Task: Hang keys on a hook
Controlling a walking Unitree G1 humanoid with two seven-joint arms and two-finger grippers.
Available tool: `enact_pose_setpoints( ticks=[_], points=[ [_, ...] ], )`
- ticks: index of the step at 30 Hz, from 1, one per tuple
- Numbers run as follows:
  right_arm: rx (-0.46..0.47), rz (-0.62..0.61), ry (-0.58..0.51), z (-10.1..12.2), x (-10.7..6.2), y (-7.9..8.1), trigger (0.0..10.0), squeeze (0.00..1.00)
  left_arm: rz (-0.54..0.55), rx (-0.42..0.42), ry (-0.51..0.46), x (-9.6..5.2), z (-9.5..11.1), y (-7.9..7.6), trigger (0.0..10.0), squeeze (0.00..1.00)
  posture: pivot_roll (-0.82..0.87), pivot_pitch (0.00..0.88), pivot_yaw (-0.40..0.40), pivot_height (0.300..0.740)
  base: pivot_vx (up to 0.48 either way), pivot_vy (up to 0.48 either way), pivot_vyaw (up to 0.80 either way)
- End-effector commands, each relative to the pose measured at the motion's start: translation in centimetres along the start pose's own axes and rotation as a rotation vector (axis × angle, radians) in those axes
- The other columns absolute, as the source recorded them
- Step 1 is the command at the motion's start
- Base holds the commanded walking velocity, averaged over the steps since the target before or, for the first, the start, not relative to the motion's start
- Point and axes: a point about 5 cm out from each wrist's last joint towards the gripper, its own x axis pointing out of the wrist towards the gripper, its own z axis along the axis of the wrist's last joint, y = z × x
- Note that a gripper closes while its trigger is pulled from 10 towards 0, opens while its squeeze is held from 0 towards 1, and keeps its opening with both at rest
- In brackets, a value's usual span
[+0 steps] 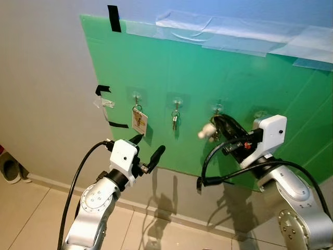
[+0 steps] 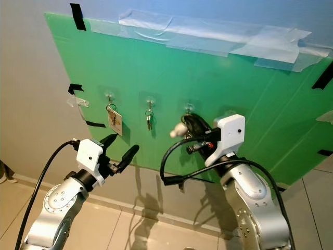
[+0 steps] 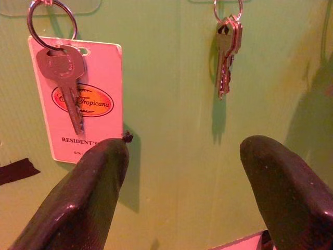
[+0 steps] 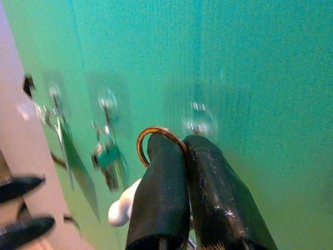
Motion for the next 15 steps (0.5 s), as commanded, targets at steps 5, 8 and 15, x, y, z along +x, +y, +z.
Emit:
enact_pose_setpoints(
  ticks=[5, 8, 15],
  points=[
    [-0.047, -0.014, 0.019, 0.44, -0.86, -0.80, 0.0, 0.00, -0.006, 0.004, 0.010, 0.14, 0.01, 0.31, 10.0, 0.00, -0.07, 0.000, 0.012, 0.740, 0.000, 0.000, 0.00],
    [-0.049, -0.028, 0.018, 0.57, -0.88, -1.01, 0.0, 0.00, -0.012, 0.005, 0.011, 0.20, 0.01, 0.33, 10.0, 0.00, -0.07, 0.000, 0.017, 0.740, 0.000, 0.000, 0.00],
    [0.075, -0.026, 0.070, 0.15, -0.61, -0.66, 0.0, 0.00, -0.020, 0.007, 0.012, 0.27, 0.01, 0.33, 10.0, 0.00, -0.07, 0.000, 0.016, 0.740, 0.000, 0.000, 0.00]
  ],
)
